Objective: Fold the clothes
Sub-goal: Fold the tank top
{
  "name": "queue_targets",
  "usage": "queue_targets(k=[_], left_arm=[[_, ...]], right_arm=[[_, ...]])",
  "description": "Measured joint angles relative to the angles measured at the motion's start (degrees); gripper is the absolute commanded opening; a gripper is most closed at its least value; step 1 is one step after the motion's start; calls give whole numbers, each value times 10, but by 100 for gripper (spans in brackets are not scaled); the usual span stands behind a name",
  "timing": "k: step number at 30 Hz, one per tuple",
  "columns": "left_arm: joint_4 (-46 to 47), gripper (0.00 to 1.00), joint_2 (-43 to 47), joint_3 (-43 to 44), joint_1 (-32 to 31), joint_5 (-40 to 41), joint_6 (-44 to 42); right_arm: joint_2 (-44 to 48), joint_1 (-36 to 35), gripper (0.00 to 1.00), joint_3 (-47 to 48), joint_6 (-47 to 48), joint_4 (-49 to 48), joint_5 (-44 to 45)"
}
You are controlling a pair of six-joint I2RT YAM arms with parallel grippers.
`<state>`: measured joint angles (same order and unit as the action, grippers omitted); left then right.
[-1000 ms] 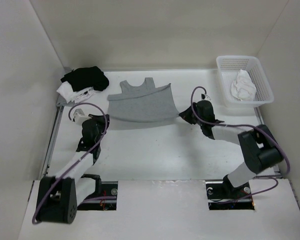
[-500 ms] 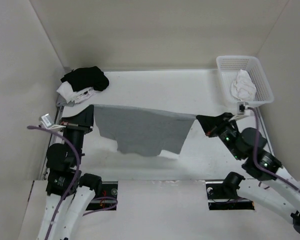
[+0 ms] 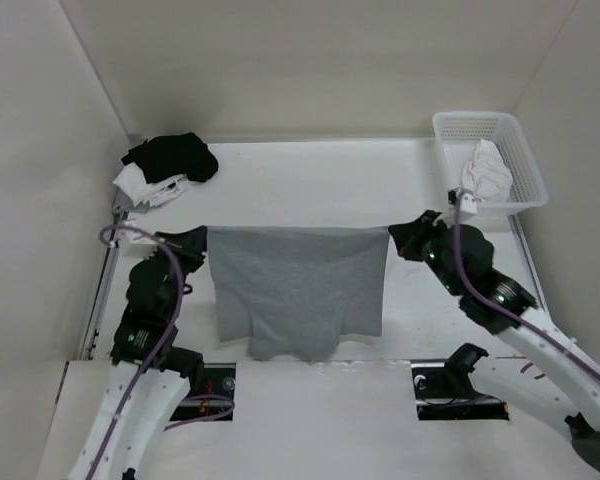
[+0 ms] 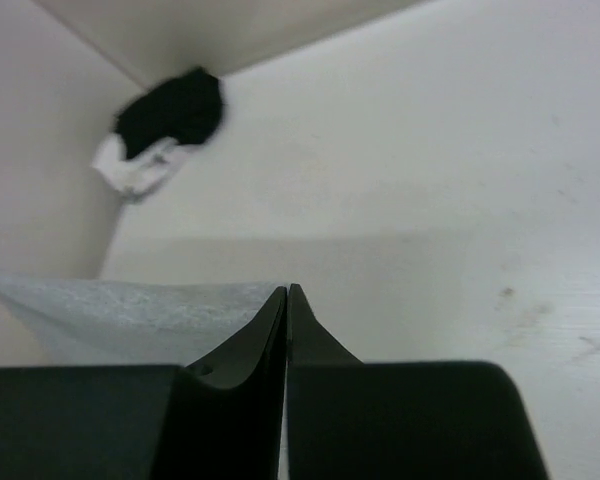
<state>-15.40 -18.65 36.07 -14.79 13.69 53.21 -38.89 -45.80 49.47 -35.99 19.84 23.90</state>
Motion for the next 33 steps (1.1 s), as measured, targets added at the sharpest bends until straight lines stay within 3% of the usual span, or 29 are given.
queue_targets(k=[3,6,12,17,21,25,33], left_arm=[[44,0,-114,-53,10,2,1],[113,0,-269,-74,23,3,0],[261,0,-553,-23,33,12,-8],[346,0,-699,91,61,5,-16],[386,0,-750,139,78,-6,-16],[405,0,-753,132,79,-15,-16],[432,0,-661,7,56,-24,-6]], right_arm=[[-99,127,3,-35,-4,-48,-91],[-241,208,3,-35,-12,-109,-160],[-508,270,2,87,-16,-170,-239],[-641,308,3,229,-18,-200,-282],[-685,323,3,296,-17,-205,-298],[-688,329,3,294,-17,-213,-307],[-635,330,3,146,-27,-252,-311]])
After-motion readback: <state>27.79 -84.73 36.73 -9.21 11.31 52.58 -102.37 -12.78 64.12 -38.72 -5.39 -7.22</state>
